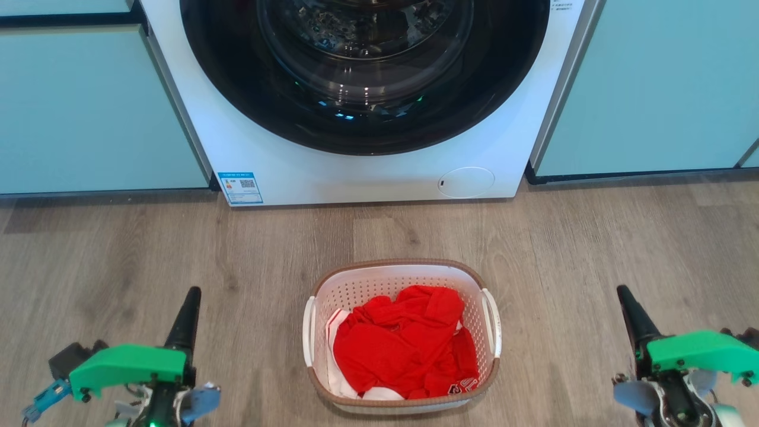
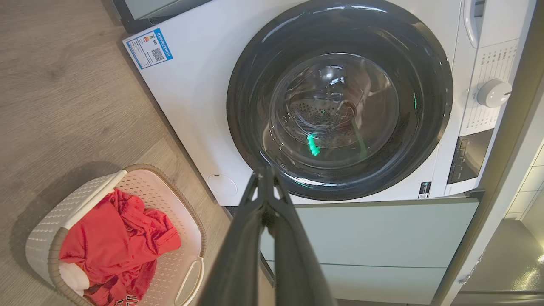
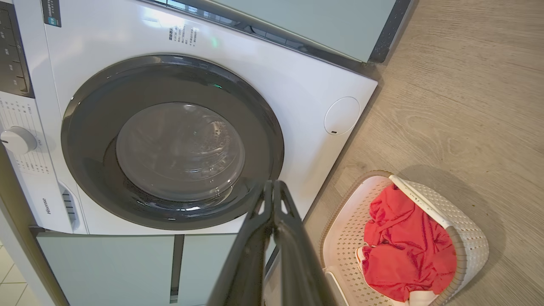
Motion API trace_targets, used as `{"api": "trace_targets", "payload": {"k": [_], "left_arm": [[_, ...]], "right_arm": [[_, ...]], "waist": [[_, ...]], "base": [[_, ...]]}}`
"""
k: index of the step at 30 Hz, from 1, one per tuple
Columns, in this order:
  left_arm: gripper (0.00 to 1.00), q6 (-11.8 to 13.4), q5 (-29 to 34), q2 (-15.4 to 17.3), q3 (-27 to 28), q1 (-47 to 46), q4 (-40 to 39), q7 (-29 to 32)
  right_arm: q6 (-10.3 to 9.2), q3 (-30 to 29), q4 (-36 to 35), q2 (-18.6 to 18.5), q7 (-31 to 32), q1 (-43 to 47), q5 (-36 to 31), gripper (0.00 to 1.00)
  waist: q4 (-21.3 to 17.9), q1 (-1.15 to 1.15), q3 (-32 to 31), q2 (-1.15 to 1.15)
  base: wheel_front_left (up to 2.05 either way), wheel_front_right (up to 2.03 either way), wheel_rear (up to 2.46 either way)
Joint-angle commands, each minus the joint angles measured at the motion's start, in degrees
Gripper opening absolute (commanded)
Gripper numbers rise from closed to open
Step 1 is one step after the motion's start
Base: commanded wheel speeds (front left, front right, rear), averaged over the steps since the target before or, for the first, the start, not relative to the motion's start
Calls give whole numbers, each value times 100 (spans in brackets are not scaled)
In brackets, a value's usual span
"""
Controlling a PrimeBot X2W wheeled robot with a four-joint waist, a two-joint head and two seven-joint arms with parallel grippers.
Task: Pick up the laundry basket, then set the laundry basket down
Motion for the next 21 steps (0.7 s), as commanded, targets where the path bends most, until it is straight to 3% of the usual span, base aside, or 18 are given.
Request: {"api": "trace_targets", "payload": {"k": [1, 21], "left_arm": [[0, -60, -137, 88, 238, -378, -163, 52], [0, -269, -1325, 74, 615, -542, -122, 395]], "right_arm": [[-2, 53, -165, -41, 53, -347, 141, 0], [-2, -122, -78, -19, 393, -540, 1347, 0]], "waist": [[-2, 0, 1, 0], [-37, 0, 30, 0]], "base": [[0, 0, 0], [0, 0, 0]]}}
